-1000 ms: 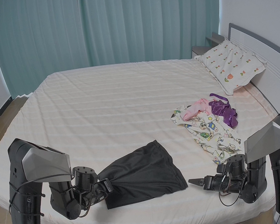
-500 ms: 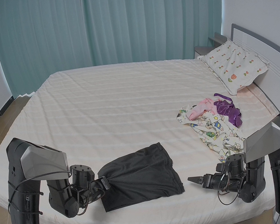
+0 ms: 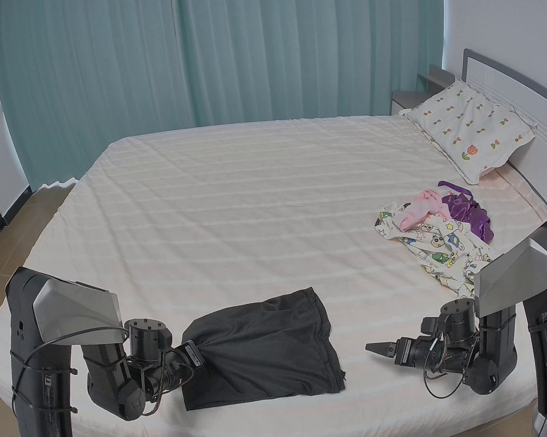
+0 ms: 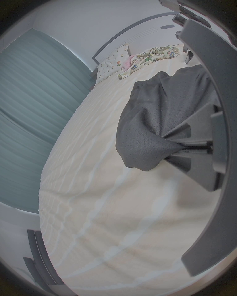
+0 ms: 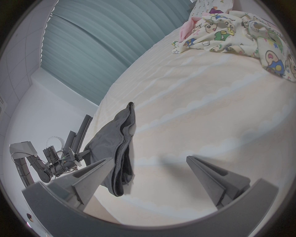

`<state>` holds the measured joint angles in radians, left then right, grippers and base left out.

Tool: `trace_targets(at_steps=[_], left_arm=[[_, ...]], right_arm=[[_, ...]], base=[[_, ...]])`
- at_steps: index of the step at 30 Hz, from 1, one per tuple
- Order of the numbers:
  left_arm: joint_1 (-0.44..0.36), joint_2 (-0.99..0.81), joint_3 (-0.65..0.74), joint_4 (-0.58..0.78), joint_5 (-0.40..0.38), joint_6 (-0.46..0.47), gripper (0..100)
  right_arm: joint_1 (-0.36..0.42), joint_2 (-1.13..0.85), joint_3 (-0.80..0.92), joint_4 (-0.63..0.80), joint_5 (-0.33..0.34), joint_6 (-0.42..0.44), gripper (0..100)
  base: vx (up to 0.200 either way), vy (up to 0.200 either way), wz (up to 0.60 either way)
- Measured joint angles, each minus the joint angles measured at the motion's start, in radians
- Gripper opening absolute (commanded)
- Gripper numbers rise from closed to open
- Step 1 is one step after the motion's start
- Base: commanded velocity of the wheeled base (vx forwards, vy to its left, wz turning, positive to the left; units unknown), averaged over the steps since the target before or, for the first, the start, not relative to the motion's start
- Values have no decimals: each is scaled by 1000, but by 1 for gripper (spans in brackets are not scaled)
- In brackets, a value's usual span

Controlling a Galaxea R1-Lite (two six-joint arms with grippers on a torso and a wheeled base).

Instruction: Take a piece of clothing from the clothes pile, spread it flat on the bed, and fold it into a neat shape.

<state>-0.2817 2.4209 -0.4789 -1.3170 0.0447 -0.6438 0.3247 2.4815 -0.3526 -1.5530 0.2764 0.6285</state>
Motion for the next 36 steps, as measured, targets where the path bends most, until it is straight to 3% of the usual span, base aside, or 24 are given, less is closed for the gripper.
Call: trace_targets(at_steps=[6, 16, 17, 30, 36], left_arm=[[17, 0, 1, -1, -2, -3, 0], [14, 3, 10, -2, -2, -30, 0], [12, 3, 14, -2, -3, -32, 100], [14, -17, 49, -61, 3, -93, 100], [66, -35, 1, -60, 4, -103, 100]], right_arm=[[0, 1, 1, 0, -2, 0, 100], [1, 2, 1, 0, -2, 1, 100], [1, 2, 1, 0, -2, 1, 100], [1, 2, -1, 0, -5, 3, 100], [1, 1, -1, 0, -5, 3, 100]], base=[[0, 200, 0], [0, 0, 0], [0, 0, 0], [0, 0, 0], [0, 0, 0]])
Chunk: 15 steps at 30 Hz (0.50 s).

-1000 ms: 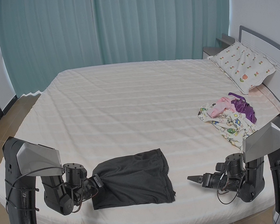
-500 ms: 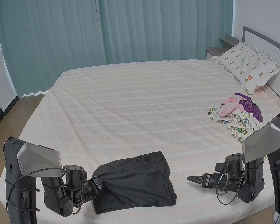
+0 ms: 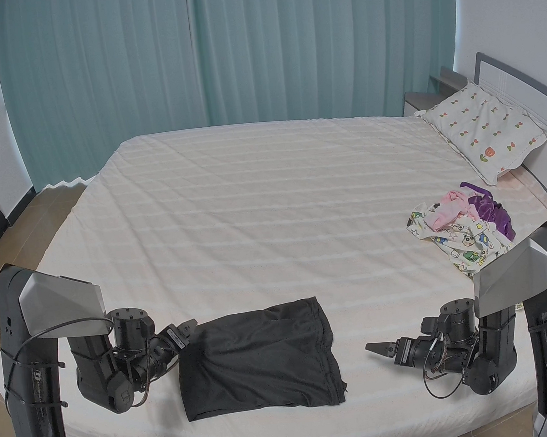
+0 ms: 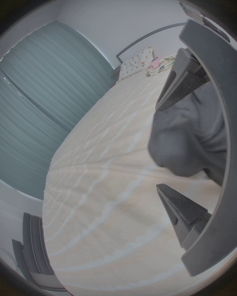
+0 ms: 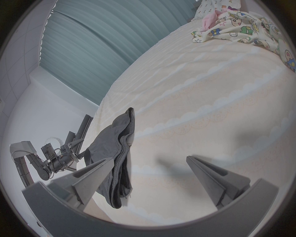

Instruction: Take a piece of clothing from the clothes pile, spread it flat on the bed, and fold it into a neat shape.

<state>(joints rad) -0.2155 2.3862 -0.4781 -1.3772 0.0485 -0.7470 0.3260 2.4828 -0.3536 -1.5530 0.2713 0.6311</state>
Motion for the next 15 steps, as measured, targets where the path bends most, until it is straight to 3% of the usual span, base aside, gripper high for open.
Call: trace_targets(at_steps=[8, 15], left_arm=[[34, 34, -114, 64, -7, 11, 100], [-6, 54, -111, 70, -9, 11, 100]], right_arm=[[0, 0, -13, 0, 0, 33, 100], [-1, -1, -20, 0, 0, 46, 100]], base=[[0, 0, 0], [0, 0, 0]])
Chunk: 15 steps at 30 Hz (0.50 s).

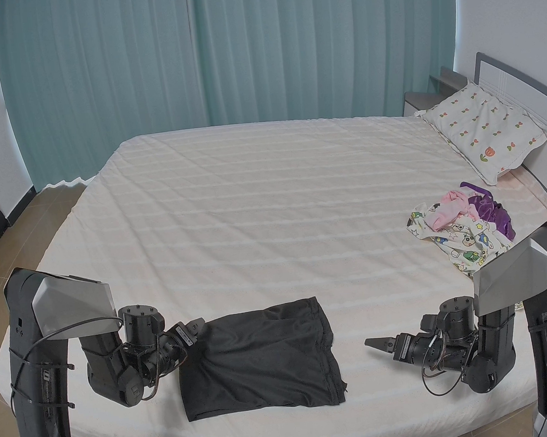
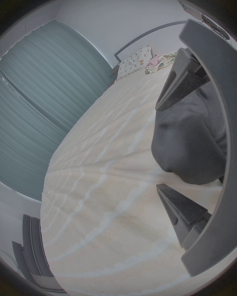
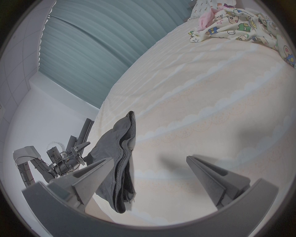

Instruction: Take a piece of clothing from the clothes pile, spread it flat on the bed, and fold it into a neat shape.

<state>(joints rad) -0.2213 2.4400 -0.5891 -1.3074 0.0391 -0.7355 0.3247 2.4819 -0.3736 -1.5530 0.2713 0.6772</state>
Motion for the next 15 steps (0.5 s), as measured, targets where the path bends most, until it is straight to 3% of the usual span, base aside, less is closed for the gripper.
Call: trace_targets(at_steps=[1, 2, 15], left_arm=[[-7, 1, 2, 0, 0, 0, 100], [-14, 3, 2, 0, 0, 0, 0], [-14, 26, -49, 30, 18, -6, 0]], right_arm=[[0, 0, 0, 0, 0, 0, 100], [0, 0, 0, 0, 0, 0, 100], [5, -18, -41, 0, -5, 18, 100]], base=[[0, 0, 0], [0, 0, 0], [0, 0, 0]])
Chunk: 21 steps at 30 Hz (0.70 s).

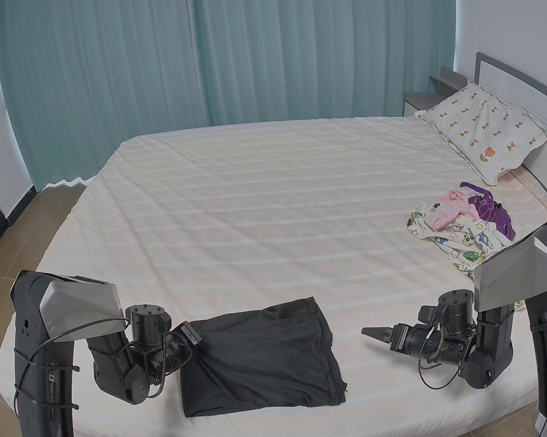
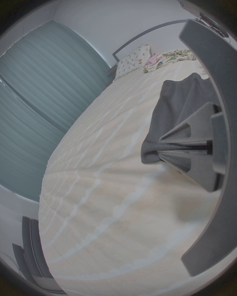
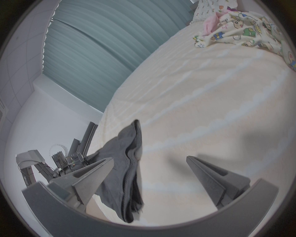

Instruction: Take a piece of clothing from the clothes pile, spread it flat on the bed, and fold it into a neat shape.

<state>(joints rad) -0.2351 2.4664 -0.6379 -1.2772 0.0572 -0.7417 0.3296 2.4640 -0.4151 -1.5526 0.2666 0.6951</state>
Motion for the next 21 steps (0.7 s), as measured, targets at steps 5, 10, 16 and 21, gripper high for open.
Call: trace_targets(at_steps=[5, 10, 16, 21], left_arm=[[19, -10, -2, -4, 11, -48, 0], [25, -23, -5, -7, 11, -62, 0], [24, -29, -11, -8, 9, -65, 0], [24, -29, -11, -8, 9, -66, 0]], right_arm=[[19, -10, -74, 49, -20, 13, 100], [49, -21, -161, 203, -27, 15, 100], [121, -46, -219, 307, -3, 12, 100], [185, -50, -227, 335, 8, -20, 100]], base=[[0, 0, 0], [0, 0, 0], [0, 0, 0], [0, 0, 0]])
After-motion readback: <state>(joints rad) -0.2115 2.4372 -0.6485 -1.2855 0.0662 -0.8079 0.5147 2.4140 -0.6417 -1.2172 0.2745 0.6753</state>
